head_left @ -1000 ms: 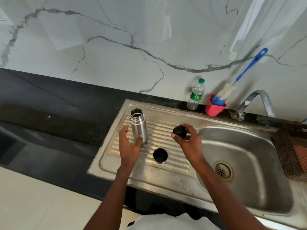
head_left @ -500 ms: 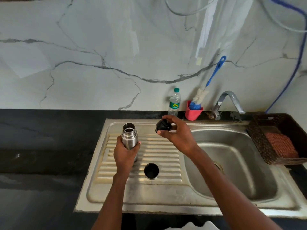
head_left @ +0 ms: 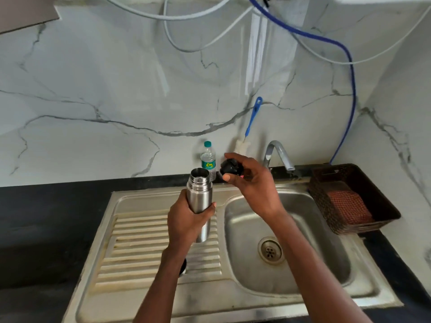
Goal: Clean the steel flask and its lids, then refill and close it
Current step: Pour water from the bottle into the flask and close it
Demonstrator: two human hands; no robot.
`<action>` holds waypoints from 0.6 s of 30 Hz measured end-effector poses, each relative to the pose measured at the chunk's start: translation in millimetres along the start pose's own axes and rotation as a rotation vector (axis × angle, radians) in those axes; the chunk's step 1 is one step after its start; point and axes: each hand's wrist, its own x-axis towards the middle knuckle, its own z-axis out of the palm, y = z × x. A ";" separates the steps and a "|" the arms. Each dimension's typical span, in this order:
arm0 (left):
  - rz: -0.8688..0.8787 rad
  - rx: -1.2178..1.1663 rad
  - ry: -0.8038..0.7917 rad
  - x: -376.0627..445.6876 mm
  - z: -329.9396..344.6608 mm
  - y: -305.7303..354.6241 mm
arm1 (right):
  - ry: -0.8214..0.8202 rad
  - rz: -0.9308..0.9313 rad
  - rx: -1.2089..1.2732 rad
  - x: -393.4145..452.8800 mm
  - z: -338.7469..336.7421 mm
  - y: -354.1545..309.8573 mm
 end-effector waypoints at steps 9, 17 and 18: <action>0.042 0.125 -0.124 -43.0 61.3 40.0 | -0.049 0.052 0.008 -6.1 -79.7 12.0; 0.040 0.200 -0.137 -53.5 74.8 45.8 | -0.214 0.098 0.046 -8.4 -94.9 23.0; 0.042 0.204 -0.134 -53.5 75.3 45.6 | -0.227 0.101 0.046 -8.7 -93.9 24.8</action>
